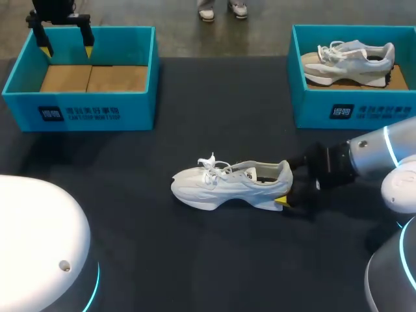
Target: Take the shoe out of the shoebox, open the shoe tongue, remove and reinsert the insole, then place the shoe into the shoebox
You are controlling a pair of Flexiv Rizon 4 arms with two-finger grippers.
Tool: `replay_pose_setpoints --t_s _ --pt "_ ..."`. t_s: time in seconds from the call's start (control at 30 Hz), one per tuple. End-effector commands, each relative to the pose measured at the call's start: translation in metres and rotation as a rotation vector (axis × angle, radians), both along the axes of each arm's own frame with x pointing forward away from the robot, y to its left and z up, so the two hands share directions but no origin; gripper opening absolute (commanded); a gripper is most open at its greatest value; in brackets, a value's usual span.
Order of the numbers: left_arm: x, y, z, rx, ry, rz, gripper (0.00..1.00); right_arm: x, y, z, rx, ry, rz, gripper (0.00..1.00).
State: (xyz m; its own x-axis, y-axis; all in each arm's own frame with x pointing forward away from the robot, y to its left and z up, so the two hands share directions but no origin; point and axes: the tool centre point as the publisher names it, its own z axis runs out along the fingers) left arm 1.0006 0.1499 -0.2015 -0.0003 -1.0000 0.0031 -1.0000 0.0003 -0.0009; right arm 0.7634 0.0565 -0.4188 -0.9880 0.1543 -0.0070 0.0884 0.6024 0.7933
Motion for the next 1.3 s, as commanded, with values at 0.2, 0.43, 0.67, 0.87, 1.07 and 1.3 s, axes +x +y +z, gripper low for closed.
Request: replay_pose_setpoints --t_s 0.2,0.43,0.67,0.87,1.07,1.3 --pt "0.0 0.0 0.001 0.001 0.001 0.0 1.0 0.0 0.011 -0.006 -0.005 -0.005 0.006 1.0" --pt "0.0 0.0 0.001 0.001 0.001 0.0 1.0 0.002 0.013 -0.009 -0.003 -0.005 0.01 1.0" --pt "0.0 0.0 0.001 0.001 0.001 0.0 1.0 0.0 0.013 -0.016 -0.007 0.006 0.008 0.0" --pt "0.0 0.0 0.001 0.001 0.001 0.0 1.0 -0.001 0.012 -0.017 -0.008 0.006 0.006 0.0" --pt "0.0 0.0 0.001 0.001 0.001 0.0 1.0 -0.001 0.012 -0.017 -0.008 0.006 0.006 0.0" --pt "0.0 0.0 0.001 0.001 0.001 0.0 1.0 -0.001 0.012 -0.017 -0.008 0.006 0.006 0.0"
